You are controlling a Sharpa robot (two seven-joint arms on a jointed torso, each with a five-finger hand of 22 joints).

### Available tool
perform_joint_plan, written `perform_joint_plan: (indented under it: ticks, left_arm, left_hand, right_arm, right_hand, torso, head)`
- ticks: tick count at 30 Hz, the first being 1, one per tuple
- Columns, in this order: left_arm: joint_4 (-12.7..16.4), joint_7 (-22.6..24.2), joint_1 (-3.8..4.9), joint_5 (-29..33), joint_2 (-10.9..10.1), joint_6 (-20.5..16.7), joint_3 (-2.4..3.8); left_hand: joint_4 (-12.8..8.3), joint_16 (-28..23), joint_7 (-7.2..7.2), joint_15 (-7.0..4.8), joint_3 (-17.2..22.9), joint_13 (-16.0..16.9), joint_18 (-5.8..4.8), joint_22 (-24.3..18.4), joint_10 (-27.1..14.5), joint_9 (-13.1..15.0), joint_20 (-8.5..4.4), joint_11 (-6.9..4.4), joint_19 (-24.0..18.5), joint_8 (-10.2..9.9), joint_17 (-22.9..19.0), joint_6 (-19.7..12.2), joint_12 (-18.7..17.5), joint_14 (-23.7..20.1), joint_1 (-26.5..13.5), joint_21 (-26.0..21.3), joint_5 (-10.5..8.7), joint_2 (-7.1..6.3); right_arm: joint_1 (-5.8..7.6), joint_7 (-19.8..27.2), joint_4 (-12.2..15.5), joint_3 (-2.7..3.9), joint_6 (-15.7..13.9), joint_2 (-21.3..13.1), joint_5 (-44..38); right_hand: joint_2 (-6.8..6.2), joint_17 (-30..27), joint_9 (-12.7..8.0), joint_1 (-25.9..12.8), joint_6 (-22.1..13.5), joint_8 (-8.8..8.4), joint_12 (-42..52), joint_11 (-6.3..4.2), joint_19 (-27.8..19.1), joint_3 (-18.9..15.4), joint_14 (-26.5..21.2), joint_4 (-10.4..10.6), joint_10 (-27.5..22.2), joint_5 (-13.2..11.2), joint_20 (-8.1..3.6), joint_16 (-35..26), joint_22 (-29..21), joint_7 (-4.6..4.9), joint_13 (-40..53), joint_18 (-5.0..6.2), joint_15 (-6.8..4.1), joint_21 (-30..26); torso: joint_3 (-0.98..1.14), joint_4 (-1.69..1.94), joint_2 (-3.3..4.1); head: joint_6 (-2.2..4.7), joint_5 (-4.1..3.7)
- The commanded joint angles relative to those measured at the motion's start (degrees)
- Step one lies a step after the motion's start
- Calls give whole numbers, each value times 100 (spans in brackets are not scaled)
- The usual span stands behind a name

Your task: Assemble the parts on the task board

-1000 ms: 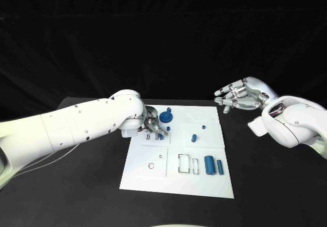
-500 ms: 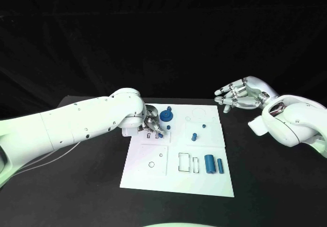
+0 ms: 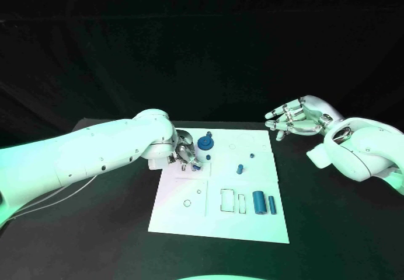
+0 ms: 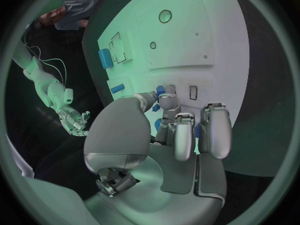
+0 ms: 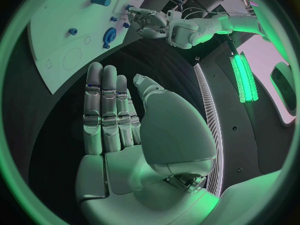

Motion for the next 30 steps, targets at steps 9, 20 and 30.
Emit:
perform_joint_plan:
  ticks: [9, 20, 30]
  left_arm:
    - [328, 90, -46, 404, -283, -1112, 0]
    - [419, 10, -118, -306, -372, -1057, -3]
    - [383, -40, -194, -626, -280, -817, -17]
  left_hand:
    - [-1288, 14, -56, -59, 1368, 220, -81, 18, 235, 190, -48, -67, -15, 190, 1505, 24, 289, 590, -578, 2, 9, -35]
    - [-1334, 14, -61, -67, 1401, 244, -83, 28, 261, 209, -58, -73, -10, 204, 1505, 14, 326, 590, -622, 5, 9, -22]
    - [-1363, 14, -61, -69, 1404, 344, -86, 40, 309, 225, -63, -74, -3, 214, 1505, 3, 430, 590, -663, 11, 8, -20]
  right_arm:
    - [-5, -54, -39, 3, 111, 4, 17]
    - [-11, -53, -41, 2, 129, -10, -70]
    - [-16, -52, -35, 1, 140, -10, -71]
  right_hand:
    - [12, 28, 8, -26, -48, -38, 21, 7, -20, -25, -50, -7, -44, 53, 22, -24, -12, 17, 22, -24, 19, -23]
    - [15, 45, 9, -43, -53, -38, 22, 10, -24, -31, -58, 2, -52, 76, 26, -27, -17, 19, 35, -24, 23, -26]
    - [16, 52, 9, -50, -55, -39, 22, 11, -25, -34, -61, 6, -55, 86, 27, -28, -19, 20, 41, -24, 24, -27]
  torso:
    - [1, 19, 4]
    - [-1, 8, 3]
    - [-3, -5, 10]
  head:
    - [22, 10]
    - [16, 29]
    - [18, 33]
